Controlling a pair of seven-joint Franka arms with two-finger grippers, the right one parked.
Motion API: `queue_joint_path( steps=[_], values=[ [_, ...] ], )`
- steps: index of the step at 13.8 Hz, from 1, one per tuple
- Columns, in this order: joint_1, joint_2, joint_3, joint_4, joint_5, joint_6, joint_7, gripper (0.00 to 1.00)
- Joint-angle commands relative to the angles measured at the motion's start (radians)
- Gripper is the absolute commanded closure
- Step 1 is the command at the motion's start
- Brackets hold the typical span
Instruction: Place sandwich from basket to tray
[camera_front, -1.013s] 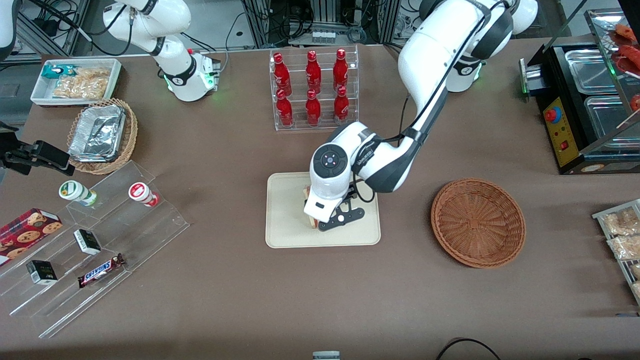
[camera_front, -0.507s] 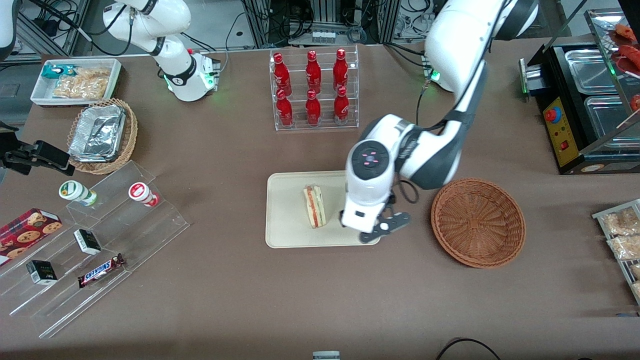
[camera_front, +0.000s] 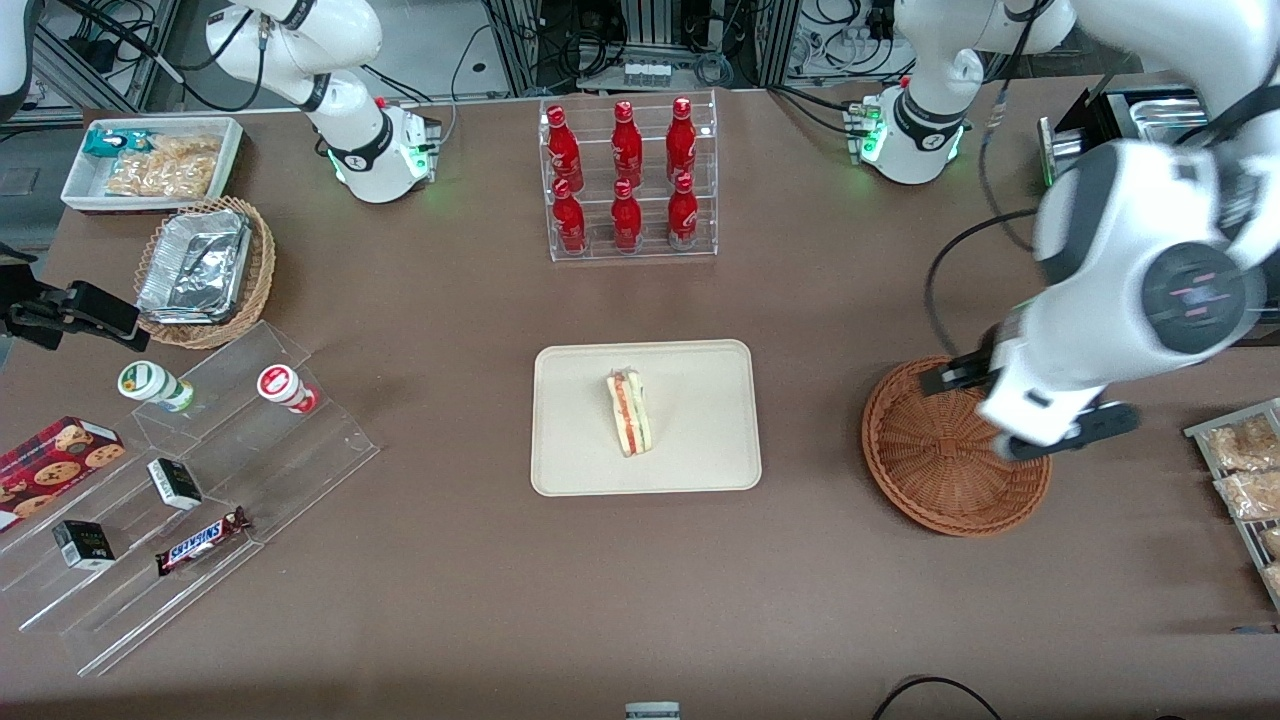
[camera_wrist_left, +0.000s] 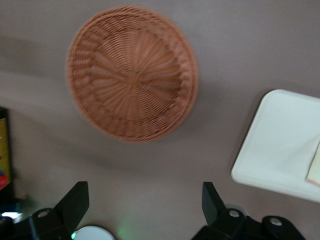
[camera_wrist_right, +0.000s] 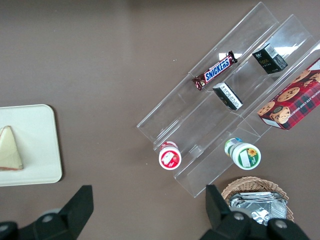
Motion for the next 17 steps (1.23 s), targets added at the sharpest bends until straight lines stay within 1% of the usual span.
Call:
queue_joint_path(
  steps=[1, 3, 5, 6, 8, 9, 10, 11, 15, 17],
  values=[
    [0.082, -0.102, -0.010, -0.051, -0.018, -0.096, 0.102, 0.00],
    [0.159, -0.150, -0.010, -0.054, -0.015, -0.151, 0.220, 0.00],
    [0.199, -0.179, -0.011, -0.056, -0.010, -0.182, 0.239, 0.00],
    [0.228, -0.195, -0.028, -0.063, -0.009, -0.191, 0.239, 0.00],
    [0.346, -0.241, -0.175, -0.094, -0.004, -0.185, 0.230, 0.00],
    [0.389, -0.274, -0.238, -0.134, 0.008, -0.178, 0.227, 0.00],
    [0.393, -0.303, -0.253, -0.172, 0.039, -0.169, 0.224, 0.00],
    [0.390, -0.319, -0.255, -0.194, 0.045, -0.155, 0.222, 0.00],
    [0.387, -0.325, -0.257, -0.186, 0.040, -0.139, 0.193, 0.00],
    [0.387, -0.307, -0.255, -0.169, 0.040, -0.126, 0.189, 0.00]
  ],
)
